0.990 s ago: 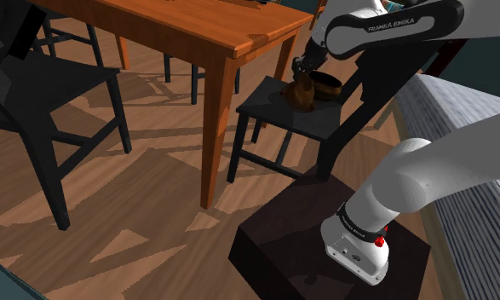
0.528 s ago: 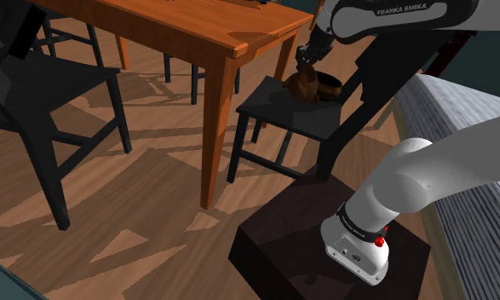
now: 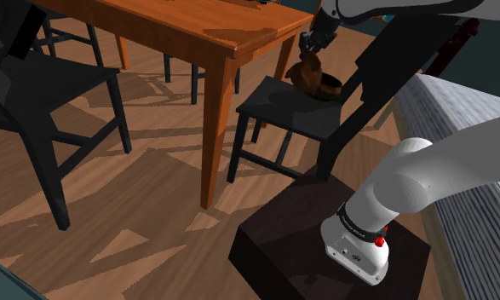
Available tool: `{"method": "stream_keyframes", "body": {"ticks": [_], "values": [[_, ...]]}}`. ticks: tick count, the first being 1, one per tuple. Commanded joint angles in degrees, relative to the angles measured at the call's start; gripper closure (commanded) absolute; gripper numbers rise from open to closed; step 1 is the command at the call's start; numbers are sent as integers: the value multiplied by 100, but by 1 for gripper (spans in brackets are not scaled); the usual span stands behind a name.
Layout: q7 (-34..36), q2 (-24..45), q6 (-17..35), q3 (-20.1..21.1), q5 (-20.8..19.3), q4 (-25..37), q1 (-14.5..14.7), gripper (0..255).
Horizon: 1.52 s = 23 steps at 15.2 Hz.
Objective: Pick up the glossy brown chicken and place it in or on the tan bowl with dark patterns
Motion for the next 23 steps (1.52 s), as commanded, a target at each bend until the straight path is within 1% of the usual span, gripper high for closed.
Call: {"method": "stream_keyframes", "body": {"ticks": [1,12,18,23], "values": [[-60,-25,-161,6,34,153,10,255],[-249,35,-920,92,201,987,83,255],[-1164,669,-1006,-633,425,1948,71,255],[-2004,1383,-1139,-1299,852,2940,105,255]]}}
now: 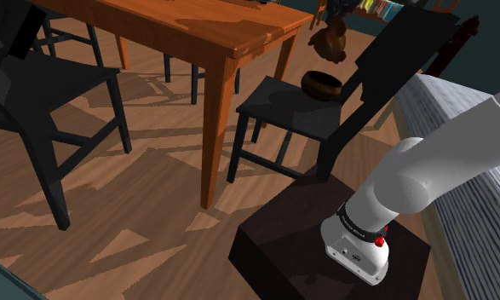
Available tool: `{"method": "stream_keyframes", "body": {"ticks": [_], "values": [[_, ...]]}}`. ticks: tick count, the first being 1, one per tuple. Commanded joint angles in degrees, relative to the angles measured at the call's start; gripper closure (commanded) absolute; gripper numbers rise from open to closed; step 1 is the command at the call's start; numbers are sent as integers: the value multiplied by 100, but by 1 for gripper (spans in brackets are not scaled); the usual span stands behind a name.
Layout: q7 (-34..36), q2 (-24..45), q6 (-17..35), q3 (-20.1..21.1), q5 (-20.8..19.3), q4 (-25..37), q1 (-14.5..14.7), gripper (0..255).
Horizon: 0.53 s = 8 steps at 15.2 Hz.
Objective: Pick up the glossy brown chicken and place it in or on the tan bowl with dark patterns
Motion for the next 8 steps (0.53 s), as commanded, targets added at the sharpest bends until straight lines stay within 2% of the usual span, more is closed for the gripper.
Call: {"method": "stream_keyframes", "body": {"ticks": [1,4,6,8], "values": [[-365,327,-37,-285,224,418,13,255],[-953,912,-187,-743,702,1153,4,255],[-1411,1411,-342,-1074,1165,1743,-69,255],[-1371,1337,-175,-1036,1104,1515,-82,255]]}}
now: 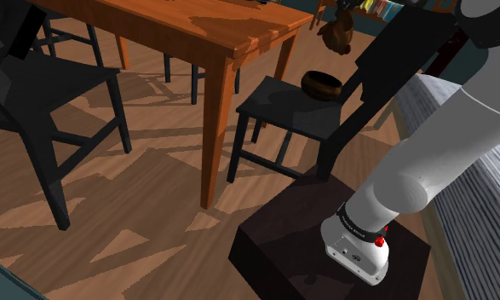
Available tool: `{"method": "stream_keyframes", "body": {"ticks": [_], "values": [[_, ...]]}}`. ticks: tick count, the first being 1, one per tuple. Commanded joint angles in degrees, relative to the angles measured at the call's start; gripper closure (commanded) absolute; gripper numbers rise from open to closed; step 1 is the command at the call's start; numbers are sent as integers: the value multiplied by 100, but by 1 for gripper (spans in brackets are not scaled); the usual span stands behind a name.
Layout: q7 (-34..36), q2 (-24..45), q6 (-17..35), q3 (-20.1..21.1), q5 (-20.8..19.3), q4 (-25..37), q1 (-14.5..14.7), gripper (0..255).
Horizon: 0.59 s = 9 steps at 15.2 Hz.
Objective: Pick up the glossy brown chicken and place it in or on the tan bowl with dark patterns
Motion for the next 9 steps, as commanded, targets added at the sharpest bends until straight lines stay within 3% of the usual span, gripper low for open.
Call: {"method": "stream_keyframes", "body": {"ticks": [1,9], "values": [[-21,-23,137,-13,-6,-139,-11,255],[102,-224,776,32,-179,-942,-21,255]]}}
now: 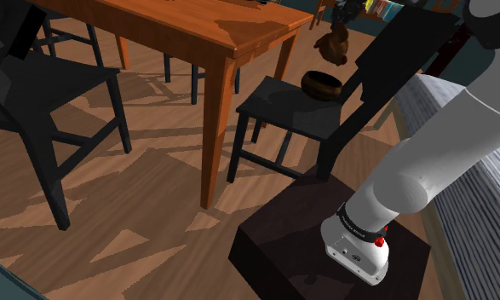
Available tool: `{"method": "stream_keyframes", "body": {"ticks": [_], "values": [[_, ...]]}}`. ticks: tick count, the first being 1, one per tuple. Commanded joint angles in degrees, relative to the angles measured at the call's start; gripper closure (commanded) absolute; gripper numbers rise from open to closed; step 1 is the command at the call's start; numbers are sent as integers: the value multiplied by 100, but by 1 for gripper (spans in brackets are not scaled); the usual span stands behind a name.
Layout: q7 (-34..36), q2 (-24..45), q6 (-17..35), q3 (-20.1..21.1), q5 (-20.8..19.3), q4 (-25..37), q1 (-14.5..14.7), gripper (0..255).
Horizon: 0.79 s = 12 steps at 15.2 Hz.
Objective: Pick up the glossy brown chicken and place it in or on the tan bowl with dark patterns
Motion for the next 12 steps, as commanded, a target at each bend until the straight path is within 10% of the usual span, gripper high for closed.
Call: {"method": "stream_keyframes", "body": {"ticks": [1,12], "values": [[37,-60,163,15,-51,-199,-4,255],[117,-130,1012,-3,-147,-1107,-39,255]]}}
